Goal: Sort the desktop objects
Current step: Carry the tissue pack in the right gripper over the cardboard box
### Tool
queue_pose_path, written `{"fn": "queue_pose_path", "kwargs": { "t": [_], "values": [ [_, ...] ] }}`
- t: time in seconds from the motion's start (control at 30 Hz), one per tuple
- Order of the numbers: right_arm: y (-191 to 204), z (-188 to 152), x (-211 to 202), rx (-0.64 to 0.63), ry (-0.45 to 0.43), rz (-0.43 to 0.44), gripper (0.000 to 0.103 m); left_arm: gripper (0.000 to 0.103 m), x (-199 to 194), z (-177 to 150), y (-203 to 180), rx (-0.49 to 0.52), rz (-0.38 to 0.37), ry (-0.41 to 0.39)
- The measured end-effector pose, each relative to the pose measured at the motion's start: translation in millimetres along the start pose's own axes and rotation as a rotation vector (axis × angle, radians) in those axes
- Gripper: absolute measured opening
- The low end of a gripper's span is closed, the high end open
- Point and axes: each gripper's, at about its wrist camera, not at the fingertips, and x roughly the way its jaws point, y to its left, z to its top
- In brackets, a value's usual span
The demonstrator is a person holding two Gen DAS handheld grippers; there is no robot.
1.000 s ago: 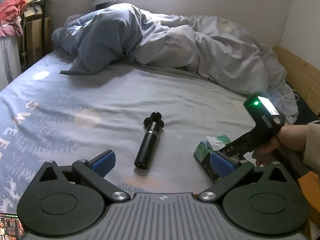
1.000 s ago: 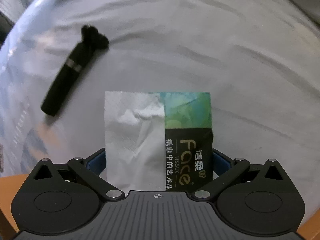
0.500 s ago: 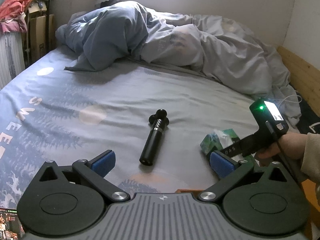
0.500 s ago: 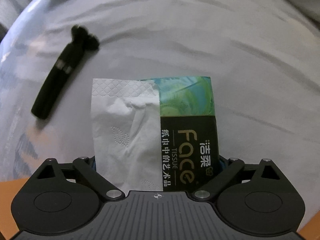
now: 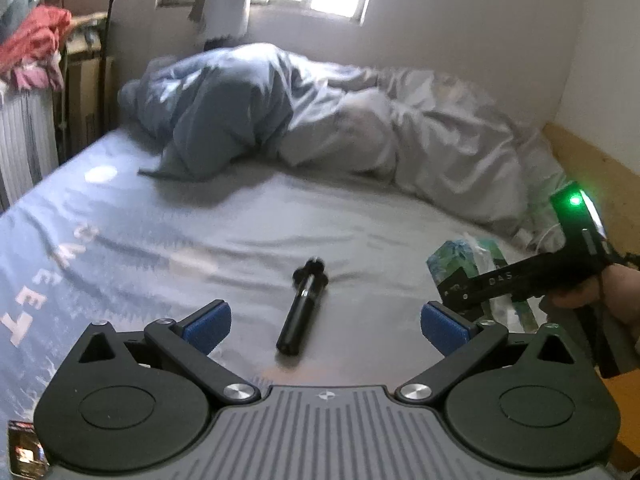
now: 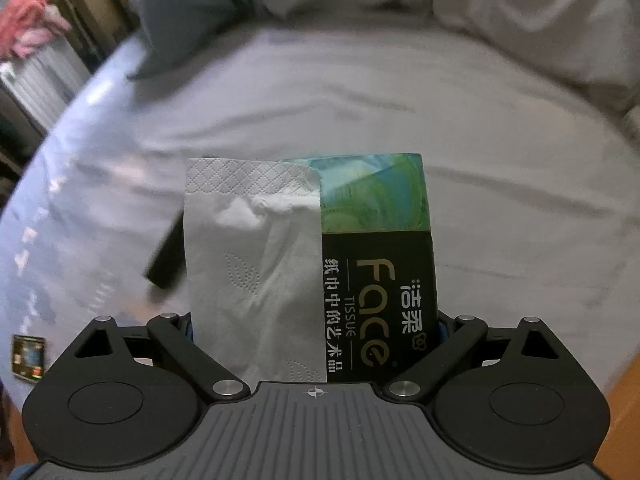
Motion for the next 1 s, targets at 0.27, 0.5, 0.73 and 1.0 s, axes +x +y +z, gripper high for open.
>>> {"fn": "queue_pose_path", "kwargs": {
  "t": [0.27,0.5,0.73,1.0],
  "values": [
    [8.3,-15.7,-123.3,-0.009,-0.175,0.029,0.096,0.103,-64.5,27.3,-23.4,0.031,-0.031,-0.129],
    [24.5,-43.5,-231.2,-0.057,-0.303,0.056,0.096,0.103,-127.8,40.3,-37.0,0.047,-0.072,-0.237],
    [39.7,-101.6,-298.0,-0.09,-0.367,0.067,0.096,0.103,-162.5,27.7,-42.0,0.066,-0.104,-0.267],
    [58.0,-164.7,-315.6,-0.116,-0.354,0.076,0.096,0.103,-182.2,-3.1,-34.5,0.069,-0.092,-0.264]
  ]
}}
